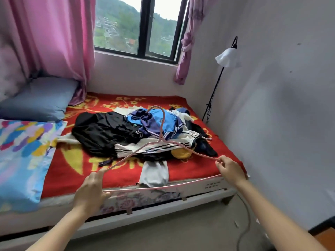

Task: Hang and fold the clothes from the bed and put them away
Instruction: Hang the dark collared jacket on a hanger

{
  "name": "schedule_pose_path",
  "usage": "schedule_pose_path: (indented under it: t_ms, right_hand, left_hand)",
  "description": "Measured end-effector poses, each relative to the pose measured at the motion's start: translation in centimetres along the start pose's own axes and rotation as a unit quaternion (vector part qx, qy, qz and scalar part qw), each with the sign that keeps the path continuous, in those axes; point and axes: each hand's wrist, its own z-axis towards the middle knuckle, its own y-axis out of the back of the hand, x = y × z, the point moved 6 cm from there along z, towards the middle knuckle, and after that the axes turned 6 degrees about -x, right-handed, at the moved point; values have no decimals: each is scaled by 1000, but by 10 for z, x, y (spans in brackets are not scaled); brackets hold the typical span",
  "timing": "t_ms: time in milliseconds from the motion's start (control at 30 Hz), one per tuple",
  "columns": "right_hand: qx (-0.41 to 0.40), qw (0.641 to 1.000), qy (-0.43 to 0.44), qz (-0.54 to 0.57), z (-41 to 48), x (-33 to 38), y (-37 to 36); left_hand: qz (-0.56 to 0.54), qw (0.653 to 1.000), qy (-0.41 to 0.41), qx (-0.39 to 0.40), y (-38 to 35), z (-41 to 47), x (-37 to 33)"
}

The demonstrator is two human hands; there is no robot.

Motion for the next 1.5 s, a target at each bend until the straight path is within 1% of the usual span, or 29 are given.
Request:
schedule_pose_path:
  t_ms: [167, 267, 433, 533, 800, 967, 1100, 1233, 1300, 1367, 1433, 1500]
  right_hand:
    - [35, 999, -29, 14, 53, 42, -48]
    - [35, 998, -49, 14, 86, 68, -76]
    - [61, 995, -75, -6, 124, 103, -121]
    - [77, 990, -117, 12, 134, 103, -142]
    - [93, 974, -204, 36, 149, 74, -168]
    - [93, 970, -216, 62, 174, 52, -185]
    - [100, 969, -205, 97, 219, 33, -213]
    - [151, 961, -205, 108, 274, 8, -262]
    - [201, 957, -201, 55, 299, -13, -295]
    - [244, 945, -216, 7, 320, -35, -322]
    - [277, 929, -244, 4, 335, -55, -343]
    - [295, 919, -261, 7, 354, -77, -357]
  left_hand:
    - [-31, 998, 51, 16, -16, 65, 56]
    - [-51, 996, 69, 26, -24, 103, 84]
    - [-42, 993, 94, 55, -41, 146, 125]
    - [-30, 992, 99, 72, -52, 158, 137]
    - [-5, 988, 82, 132, -99, 187, 137]
    - [22, 987, 74, 142, -121, 216, 130]
    - [55, 985, 76, 145, -142, 249, 122]
    - [107, 978, 104, 144, -169, 279, 120]
    - [164, 963, 127, 172, -191, 288, 121]
    - [217, 943, 136, 212, -220, 296, 117]
    - [233, 927, 153, 252, -249, 304, 109]
    - [236, 920, 164, 267, -277, 321, 94]
